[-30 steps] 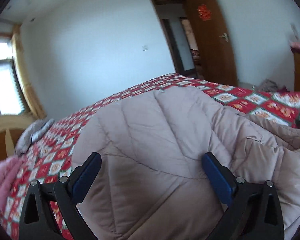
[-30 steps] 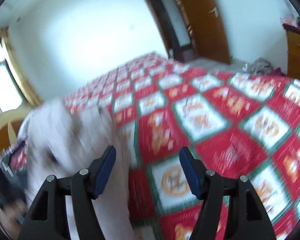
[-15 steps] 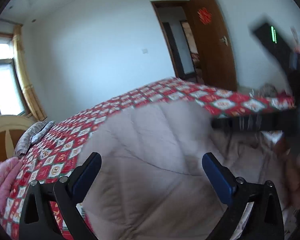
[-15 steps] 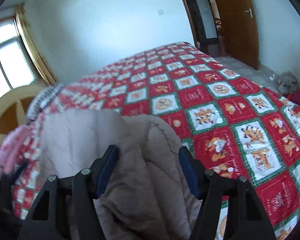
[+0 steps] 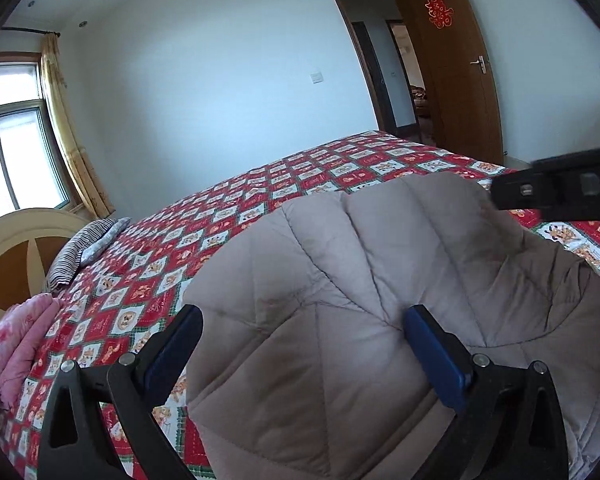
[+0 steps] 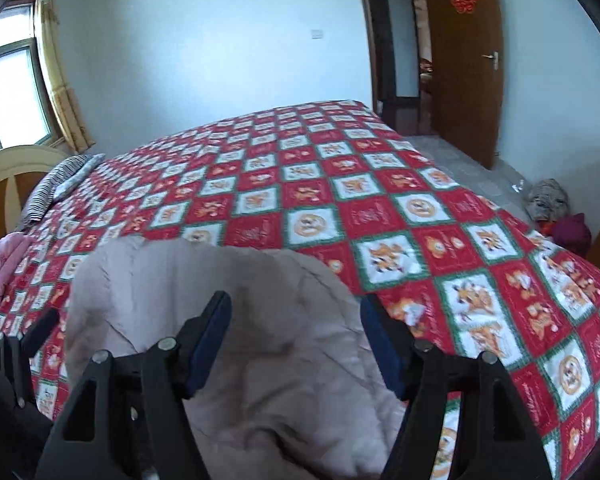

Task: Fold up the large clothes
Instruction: 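Grasp the sides of the folded jacket bundle with both tools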

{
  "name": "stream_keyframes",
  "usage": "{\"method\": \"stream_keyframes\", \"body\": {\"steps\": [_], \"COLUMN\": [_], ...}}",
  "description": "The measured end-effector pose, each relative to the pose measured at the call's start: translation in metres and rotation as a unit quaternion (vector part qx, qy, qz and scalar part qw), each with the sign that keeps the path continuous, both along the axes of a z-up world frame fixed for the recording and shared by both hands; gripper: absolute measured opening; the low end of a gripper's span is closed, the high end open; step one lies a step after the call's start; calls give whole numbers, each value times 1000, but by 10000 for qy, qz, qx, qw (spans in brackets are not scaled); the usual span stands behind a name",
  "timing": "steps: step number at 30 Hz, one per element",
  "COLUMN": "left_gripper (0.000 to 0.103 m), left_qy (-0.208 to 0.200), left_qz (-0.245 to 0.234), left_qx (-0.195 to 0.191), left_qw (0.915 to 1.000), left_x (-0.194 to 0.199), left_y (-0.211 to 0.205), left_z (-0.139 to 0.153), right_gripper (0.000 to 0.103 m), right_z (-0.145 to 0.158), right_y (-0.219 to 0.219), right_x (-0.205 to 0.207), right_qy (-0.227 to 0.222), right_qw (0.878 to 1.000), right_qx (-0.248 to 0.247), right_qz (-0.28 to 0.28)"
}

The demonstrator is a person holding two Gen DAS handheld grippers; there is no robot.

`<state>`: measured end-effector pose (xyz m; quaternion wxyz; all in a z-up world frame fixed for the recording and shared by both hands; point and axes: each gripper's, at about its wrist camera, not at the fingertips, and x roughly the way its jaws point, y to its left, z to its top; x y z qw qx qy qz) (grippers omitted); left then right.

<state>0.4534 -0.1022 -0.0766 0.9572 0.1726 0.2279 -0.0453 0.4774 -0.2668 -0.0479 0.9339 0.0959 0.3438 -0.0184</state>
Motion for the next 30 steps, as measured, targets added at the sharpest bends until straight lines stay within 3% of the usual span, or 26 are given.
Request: {"method": "stream_keyframes", "body": {"steps": [3,8,19,30], "left_gripper": [101,102,102,102], "left_qy": [-28,408,692,863], "left_qz": [211,68,-102,-173], "left_qx": [-70,-397,-572,-655], "left_qw": [9997,9984,9959,9940], "left_x": [4,22,35,42], "left_y": [8,13,8,9], "left_z": [4,-9,-33,-46], "right_gripper": [71,71,72,72], "right_z": [-26,-59,-88,-98], "right_y": [-1,-5,-10,-6], "right_x": [21,22,22,19], "right_qy": [216,369,542,589], "right_qw": [9996,9993,9985,9980], "right_qx": [141,31,19,-219], "right_qz": [100,66,113,27]}}
